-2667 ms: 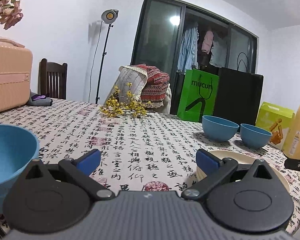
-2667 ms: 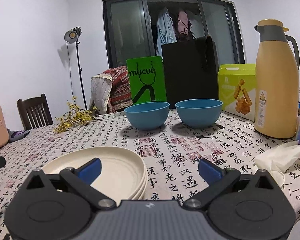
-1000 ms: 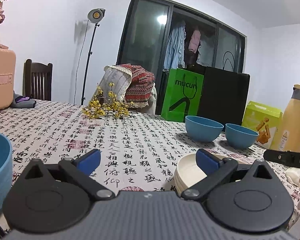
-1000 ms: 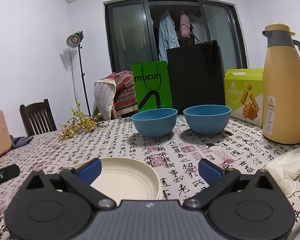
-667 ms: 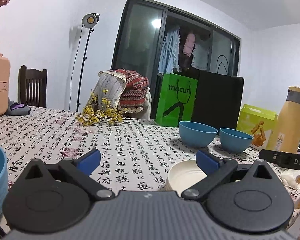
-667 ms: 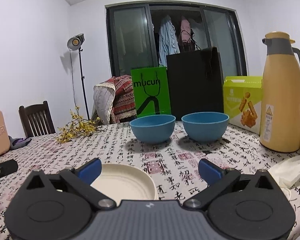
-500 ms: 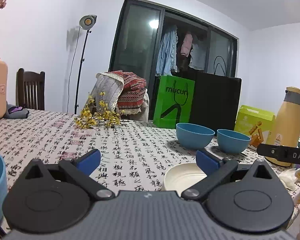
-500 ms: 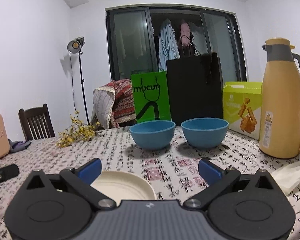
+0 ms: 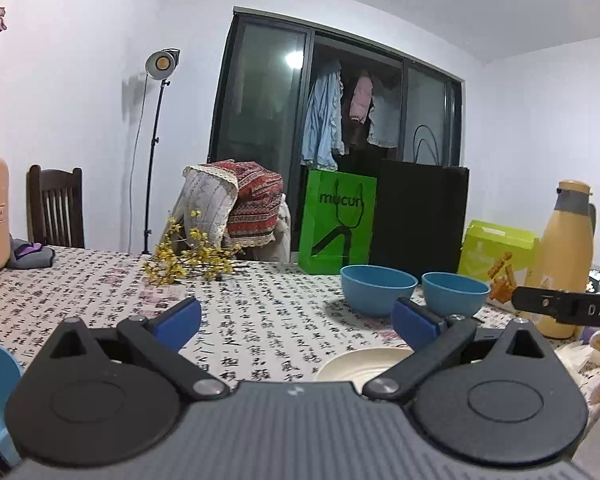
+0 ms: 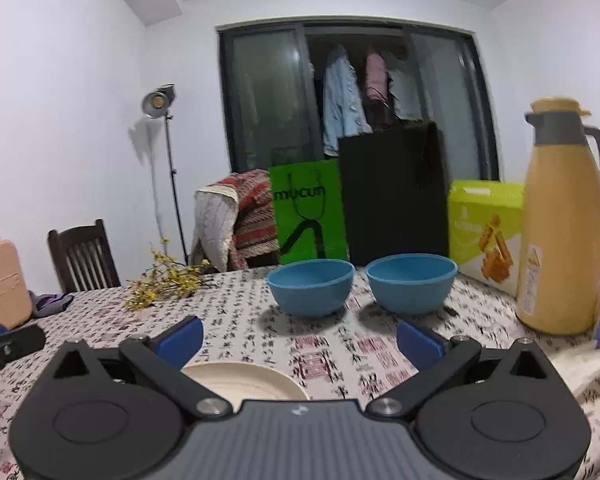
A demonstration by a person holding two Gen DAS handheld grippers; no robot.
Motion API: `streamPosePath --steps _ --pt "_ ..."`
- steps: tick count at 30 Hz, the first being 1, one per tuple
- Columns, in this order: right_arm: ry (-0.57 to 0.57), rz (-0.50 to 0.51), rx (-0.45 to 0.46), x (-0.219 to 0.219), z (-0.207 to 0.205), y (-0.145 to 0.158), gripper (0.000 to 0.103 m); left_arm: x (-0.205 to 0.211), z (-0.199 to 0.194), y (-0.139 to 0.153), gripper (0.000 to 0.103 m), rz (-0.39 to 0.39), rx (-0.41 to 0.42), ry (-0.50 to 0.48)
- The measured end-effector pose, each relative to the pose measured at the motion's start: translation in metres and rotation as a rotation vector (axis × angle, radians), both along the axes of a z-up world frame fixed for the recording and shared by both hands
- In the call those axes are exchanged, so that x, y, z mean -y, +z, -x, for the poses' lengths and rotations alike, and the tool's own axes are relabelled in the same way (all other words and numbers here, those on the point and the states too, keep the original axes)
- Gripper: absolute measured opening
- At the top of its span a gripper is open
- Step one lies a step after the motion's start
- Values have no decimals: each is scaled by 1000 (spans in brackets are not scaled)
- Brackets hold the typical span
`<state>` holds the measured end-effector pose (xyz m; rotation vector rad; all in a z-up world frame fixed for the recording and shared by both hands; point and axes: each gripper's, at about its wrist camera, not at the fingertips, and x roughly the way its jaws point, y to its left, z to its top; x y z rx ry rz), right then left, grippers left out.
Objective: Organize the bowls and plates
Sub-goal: 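Move both open grippers across the table toward the two blue bowls by the green bag, then bring both grippers down to the rim of one blue bowl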
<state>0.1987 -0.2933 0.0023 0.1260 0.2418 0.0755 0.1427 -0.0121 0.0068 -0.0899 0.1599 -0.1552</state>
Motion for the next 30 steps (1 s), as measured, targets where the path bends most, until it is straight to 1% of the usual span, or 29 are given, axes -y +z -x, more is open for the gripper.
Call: streamPosePath --steps 2,4,6,10,12,16,21,23,28,30 --pt "13 35 14 -2 1 3 103 3 1 -1 103 -2 -8 -5" --pt "10 57 25 -1 2 3 103 8 2 -4 103 -22 -3 -3" --pt "7 48 31 4 3 0 103 11 1 -5 103 -39 -7 15" --pt "-16 8 -1 22 -3 -9 103 10 -8 2 103 -49 -10 32" --pt "-34 9 -10 30 -8 -10 103 11 -12 4 103 -59 -9 38" --pt "-48 17 -21 41 -20 -7 103 17 -26 8 103 -67 -23 27" --pt "-56 3 -56 52 -39 -3 103 25 -44 19 103 -74 -45 -2" --pt "-53 5 -69 53 -47 -1 103 29 -53 25 103 -75 -62 -5" --pt "-33 11 -79 51 -66 8 103 37 -77 39 103 -21 -145 -31" --pt "-27 7 -76 49 -74 12 103 41 -86 43 103 -15 -179 -29"
